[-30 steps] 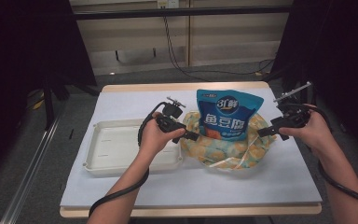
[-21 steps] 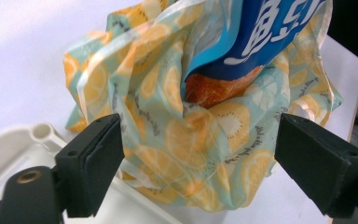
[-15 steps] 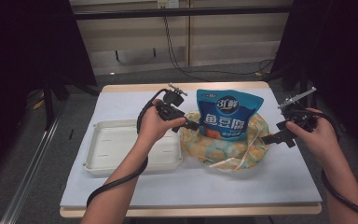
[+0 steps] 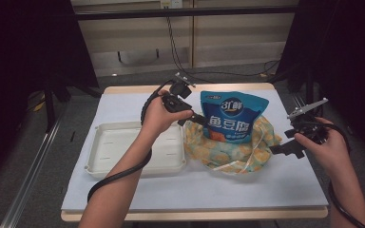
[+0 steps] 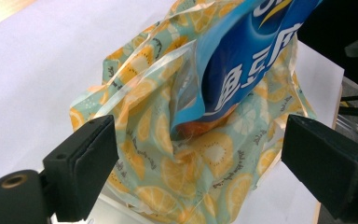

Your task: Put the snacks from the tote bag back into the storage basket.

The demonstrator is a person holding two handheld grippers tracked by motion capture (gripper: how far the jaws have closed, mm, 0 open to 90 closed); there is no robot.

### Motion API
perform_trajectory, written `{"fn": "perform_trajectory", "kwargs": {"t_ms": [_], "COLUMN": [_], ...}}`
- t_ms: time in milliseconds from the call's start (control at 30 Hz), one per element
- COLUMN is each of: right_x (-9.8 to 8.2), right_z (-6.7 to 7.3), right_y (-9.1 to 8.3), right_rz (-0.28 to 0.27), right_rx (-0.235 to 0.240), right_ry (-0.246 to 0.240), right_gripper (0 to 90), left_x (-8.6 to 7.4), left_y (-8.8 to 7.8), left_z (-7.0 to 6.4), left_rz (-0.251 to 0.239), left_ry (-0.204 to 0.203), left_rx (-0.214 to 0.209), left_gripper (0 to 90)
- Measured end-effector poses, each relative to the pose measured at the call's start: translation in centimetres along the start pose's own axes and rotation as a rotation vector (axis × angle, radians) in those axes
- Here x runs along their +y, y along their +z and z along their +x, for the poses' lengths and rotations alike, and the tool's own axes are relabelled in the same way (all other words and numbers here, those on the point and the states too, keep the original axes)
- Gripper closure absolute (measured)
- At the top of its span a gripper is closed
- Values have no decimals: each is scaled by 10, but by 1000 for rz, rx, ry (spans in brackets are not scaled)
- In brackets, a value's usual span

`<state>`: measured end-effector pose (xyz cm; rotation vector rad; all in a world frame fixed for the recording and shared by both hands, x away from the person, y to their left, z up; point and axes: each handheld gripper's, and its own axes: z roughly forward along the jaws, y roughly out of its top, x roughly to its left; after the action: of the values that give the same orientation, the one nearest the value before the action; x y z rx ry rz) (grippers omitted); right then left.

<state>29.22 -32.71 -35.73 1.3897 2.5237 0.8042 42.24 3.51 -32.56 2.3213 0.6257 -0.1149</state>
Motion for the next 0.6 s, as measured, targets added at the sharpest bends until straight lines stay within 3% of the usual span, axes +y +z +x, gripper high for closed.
{"fn": "perform_trajectory", "kwargs": {"t_ms": [300, 533, 600], "right_x": [-4, -4, -3], "right_z": [2, 3, 2], "right_y": [1, 6, 8], "right_rz": [15, 25, 19], "right_rx": [-25, -7, 2], "right_ry": [3, -16, -15], "right_gripper": [68, 81, 80], "left_x": [11, 23, 28], "left_y": [-2, -2, -2], "left_z": [1, 1, 2], "left_rz": [9, -2, 4], "left_ry": [31, 39, 62], "left_rx": [0, -13, -22], "left_gripper": [108, 117, 124]}}
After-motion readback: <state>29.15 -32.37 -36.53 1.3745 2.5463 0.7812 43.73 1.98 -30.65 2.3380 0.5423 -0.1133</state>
